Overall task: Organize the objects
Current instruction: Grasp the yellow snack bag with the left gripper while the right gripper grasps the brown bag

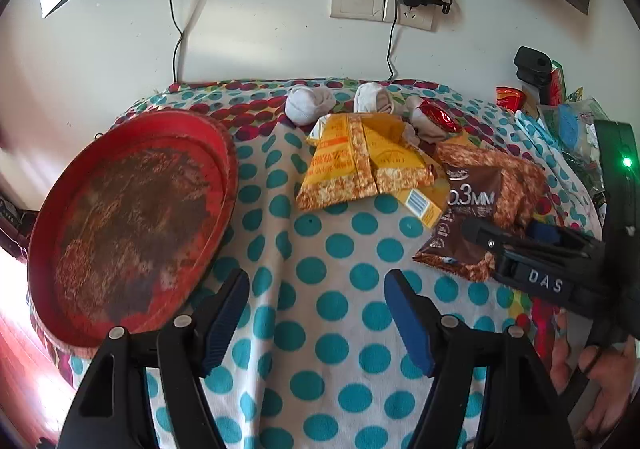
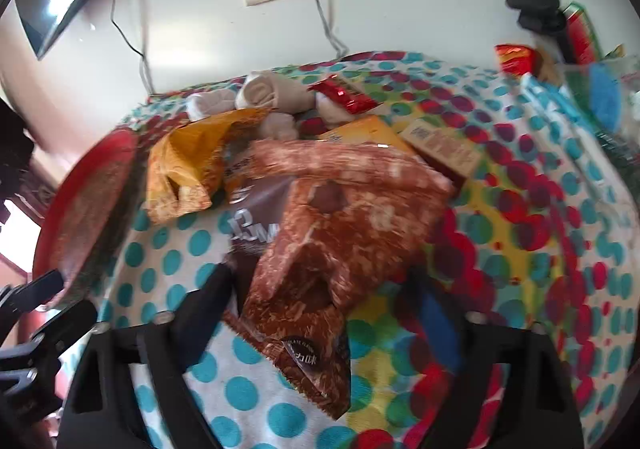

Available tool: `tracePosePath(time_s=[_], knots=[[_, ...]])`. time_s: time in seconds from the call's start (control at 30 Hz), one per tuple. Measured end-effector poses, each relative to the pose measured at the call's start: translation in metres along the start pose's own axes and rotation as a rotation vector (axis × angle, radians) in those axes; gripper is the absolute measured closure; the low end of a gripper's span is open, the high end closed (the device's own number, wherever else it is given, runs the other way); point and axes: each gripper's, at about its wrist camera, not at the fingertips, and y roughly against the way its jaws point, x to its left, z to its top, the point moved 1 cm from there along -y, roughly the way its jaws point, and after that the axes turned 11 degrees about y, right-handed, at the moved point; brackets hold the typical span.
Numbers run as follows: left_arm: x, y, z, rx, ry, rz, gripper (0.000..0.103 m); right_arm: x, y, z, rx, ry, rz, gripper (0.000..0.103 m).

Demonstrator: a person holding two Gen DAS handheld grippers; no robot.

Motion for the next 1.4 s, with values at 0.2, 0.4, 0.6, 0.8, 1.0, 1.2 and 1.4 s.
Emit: tracePosePath(time_s=[0.2, 0.4, 0.6, 0.8, 1.0, 1.2, 1.4], knots=[[-0.012, -0.006, 0.022, -0.017, -0.034, 0.003, 0.031, -0.003, 0.010, -0.004, -0.054, 0.055, -0.023, 0.045], [-0.029, -0.015, 0.064, -0.008, -0.047, -0.029, 0.031, -0.020, 0.011, -0.012, -0.061, 0.027, 0.027, 0.045], [-0.071, -0.040, 0.097, 0.035, -0.176, 0.008, 0.031, -0.013, 0.012, -0.018, -0.072, 0.068, 0.010, 0.045], [-0.094, -0.075, 0.114, 0.104, -0.203, 0.070, 0.031, -0.019, 0.005, -0.026, -0.056, 0.044, 0.060, 0.044], [-0.082, -0.107, 0.114, 0.130, -0.141, 0.152, 0.029, -0.018, 0.002, -0.030, -0.066, 0.045, 0.070, 0.044], [-0.069, -0.113, 0.094, 0.029, -0.153, 0.170, 0.029, -0.013, 0.004, -0.030, -0.109, 0.051, 0.058, 0.045], [-0.056, -0.103, 0.094, 0.035, -0.098, 0.103, 0.037, -0.008, 0.007, -0.033, -0.124, 0.051, 0.038, 0.049]])
